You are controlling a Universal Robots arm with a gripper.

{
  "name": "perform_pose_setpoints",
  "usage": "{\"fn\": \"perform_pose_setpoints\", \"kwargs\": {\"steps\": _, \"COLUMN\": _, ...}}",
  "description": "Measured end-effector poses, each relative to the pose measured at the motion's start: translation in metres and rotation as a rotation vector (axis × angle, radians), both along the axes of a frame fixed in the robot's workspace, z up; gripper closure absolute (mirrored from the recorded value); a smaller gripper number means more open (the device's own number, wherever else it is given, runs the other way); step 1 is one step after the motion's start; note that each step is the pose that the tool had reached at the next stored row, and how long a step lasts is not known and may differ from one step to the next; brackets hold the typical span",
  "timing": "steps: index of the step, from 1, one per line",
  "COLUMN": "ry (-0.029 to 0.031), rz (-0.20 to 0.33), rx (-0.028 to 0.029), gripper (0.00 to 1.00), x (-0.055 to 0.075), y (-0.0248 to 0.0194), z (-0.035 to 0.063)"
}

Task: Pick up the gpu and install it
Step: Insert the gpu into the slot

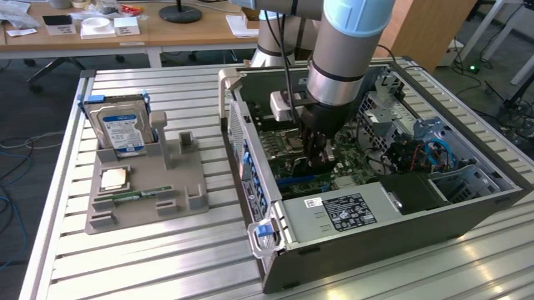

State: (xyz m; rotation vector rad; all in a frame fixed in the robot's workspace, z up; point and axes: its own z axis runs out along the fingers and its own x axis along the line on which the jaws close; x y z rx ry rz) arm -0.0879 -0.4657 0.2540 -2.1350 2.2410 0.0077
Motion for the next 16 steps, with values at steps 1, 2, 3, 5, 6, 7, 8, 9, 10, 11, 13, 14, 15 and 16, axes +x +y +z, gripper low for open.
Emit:
{"fn": "perform_pose_setpoints", "kwargs": {"steps": 1, "ry": 0.0000, "rz": 0.000, "rx": 0.0000, "gripper": 0.74, "x": 0.0000, "y": 0.0000, "z": -0.0003}}
{"fn": "perform_pose_setpoints", "kwargs": {"steps": 2, "ry": 0.0001, "rz": 0.000, "rx": -0.0002, "gripper": 0.74, "x": 0.0000, "y": 0.0000, "z": -0.0003}}
{"fn": "perform_pose_setpoints", "kwargs": {"steps": 3, "ry": 0.0001, "rz": 0.001, "rx": -0.0003, "gripper": 0.74, "x": -0.0001, "y": 0.0000, "z": -0.0004}}
{"fn": "perform_pose_setpoints", "kwargs": {"steps": 5, "ry": 0.0000, "rz": 0.001, "rx": -0.0001, "gripper": 0.74, "x": -0.0002, "y": 0.0001, "z": -0.0006}}
{"fn": "perform_pose_setpoints", "kwargs": {"steps": 6, "ry": 0.0000, "rz": 0.001, "rx": -0.0001, "gripper": 0.74, "x": -0.0002, "y": 0.0000, "z": -0.0007}}
{"fn": "perform_pose_setpoints", "kwargs": {"steps": 7, "ry": -0.0002, "rz": 0.001, "rx": 0.0003, "gripper": 0.74, "x": -0.0002, "y": 0.0001, "z": -0.0011}}
{"fn": "perform_pose_setpoints", "kwargs": {"steps": 8, "ry": -0.0002, "rz": 0.002, "rx": 0.0005, "gripper": 0.74, "x": -0.0002, "y": 0.0001, "z": -0.0019}}
{"fn": "perform_pose_setpoints", "kwargs": {"steps": 9, "ry": -0.0001, "rz": 0.002, "rx": 0.0001, "gripper": 0.74, "x": -0.0002, "y": 0.0001, "z": -0.0025}}
{"fn": "perform_pose_setpoints", "kwargs": {"steps": 10, "ry": 0.0000, "rz": 0.002, "rx": 0.0000, "gripper": 0.74, "x": -0.0002, "y": 0.0001, "z": -0.0032}}
{"fn": "perform_pose_setpoints", "kwargs": {"steps": 11, "ry": 0.0000, "rz": 0.002, "rx": -0.0002, "gripper": 0.74, "x": -0.0002, "y": 0.0001, "z": -0.0037}}
{"fn": "perform_pose_setpoints", "kwargs": {"steps": 13, "ry": 0.0000, "rz": 0.002, "rx": -0.0002, "gripper": 0.74, "x": -0.0003, "y": 0.0001, "z": -0.0049}}
{"fn": "perform_pose_setpoints", "kwargs": {"steps": 14, "ry": 0.0000, "rz": 0.002, "rx": -0.0001, "gripper": 0.74, "x": -0.0003, "y": 0.0000, "z": -0.0055}}
{"fn": "perform_pose_setpoints", "kwargs": {"steps": 15, "ry": 0.0001, "rz": 0.002, "rx": -0.0003, "gripper": 0.74, "x": -0.0003, "y": 0.0000, "z": -0.0056}}
{"fn": "perform_pose_setpoints", "kwargs": {"steps": 16, "ry": 0.0002, "rz": 0.002, "rx": -0.0004, "gripper": 0.74, "x": -0.0003, "y": 0.0000, "z": -0.0057}}
